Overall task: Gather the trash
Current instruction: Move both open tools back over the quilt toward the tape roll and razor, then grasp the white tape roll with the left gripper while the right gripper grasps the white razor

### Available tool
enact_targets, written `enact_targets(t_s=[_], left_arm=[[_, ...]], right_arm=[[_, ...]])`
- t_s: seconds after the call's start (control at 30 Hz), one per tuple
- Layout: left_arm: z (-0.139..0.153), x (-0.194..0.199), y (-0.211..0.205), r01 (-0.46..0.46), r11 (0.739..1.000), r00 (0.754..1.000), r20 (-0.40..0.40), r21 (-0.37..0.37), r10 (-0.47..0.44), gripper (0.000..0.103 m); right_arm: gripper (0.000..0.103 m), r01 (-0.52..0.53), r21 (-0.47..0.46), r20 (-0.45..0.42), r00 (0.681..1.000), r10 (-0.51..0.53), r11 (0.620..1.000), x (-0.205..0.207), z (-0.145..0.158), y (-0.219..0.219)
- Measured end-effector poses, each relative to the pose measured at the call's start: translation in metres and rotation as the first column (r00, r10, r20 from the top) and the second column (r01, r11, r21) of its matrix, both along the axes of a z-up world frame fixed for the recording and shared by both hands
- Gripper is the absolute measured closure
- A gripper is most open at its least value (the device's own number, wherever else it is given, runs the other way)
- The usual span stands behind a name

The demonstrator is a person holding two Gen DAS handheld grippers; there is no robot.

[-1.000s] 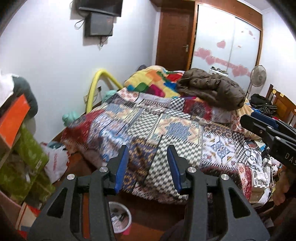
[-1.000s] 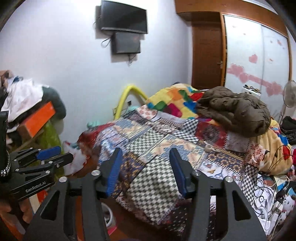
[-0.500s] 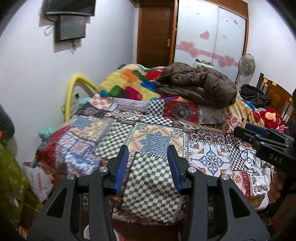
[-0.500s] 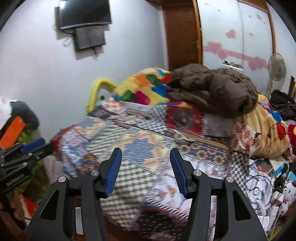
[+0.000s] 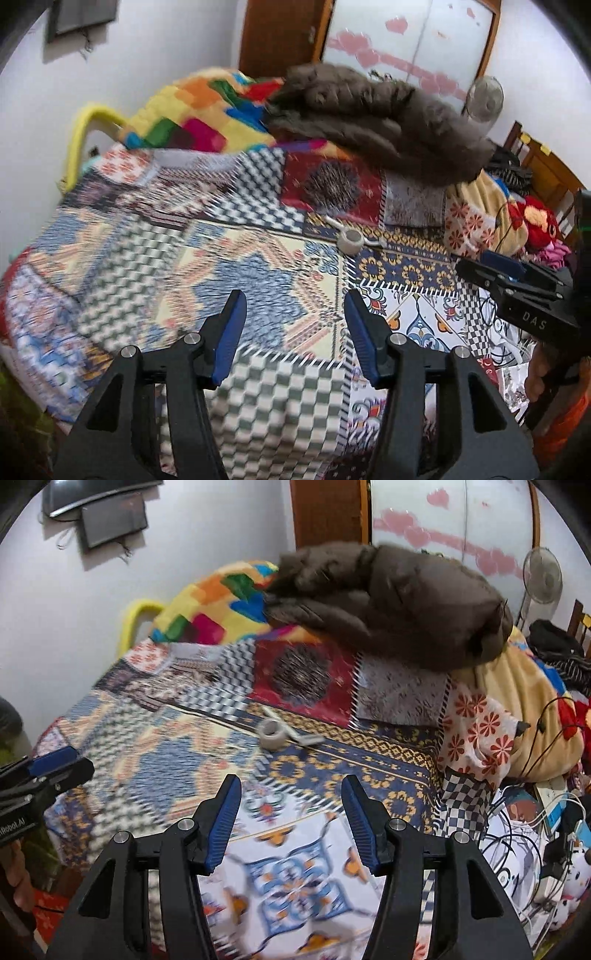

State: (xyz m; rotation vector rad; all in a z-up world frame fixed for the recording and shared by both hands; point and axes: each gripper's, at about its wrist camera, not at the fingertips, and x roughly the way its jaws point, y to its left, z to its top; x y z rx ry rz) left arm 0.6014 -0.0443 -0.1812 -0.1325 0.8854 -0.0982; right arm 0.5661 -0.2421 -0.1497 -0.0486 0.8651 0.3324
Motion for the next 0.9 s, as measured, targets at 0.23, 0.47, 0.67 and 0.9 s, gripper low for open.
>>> enact_targets(t_s=[0.23,0.47,0.67,0.9], left_arm=[[-0.051,0.068,-0.036,0.083,0.995,0.993,-0.080,-0.047,-0.087,0.049],[-0.087,0.130,-0.056,0.079,0.990,0.988,-0.120,-0.116,-0.093,0.049],[-0.104,0.159,-0.072,0.068,0.994,0.989,-0.125,-0.090,-0.079,0.049],[-0.105,0.169,-0.077,0.068,0.996,0.996,-0.054,-0.061,-0.071,0.066]], right_arm=[[0.050,-0.007,-0.079,-0.008,1.000,0.007,0.997,0.042,-0.040,-0.012],[0.050,0.049,-0.012,-0.048,0.998,-0.049,0.999,0.077,-0.064,-0.033],[0.050,0.108,0.010,-0.074,0.992,-0.107,0.994,0.100,-0.068,-0.040],[0.050,0.116,0.093,-0.117,0.988,-0.104,0.989,0.118,-0.071,-0.035]])
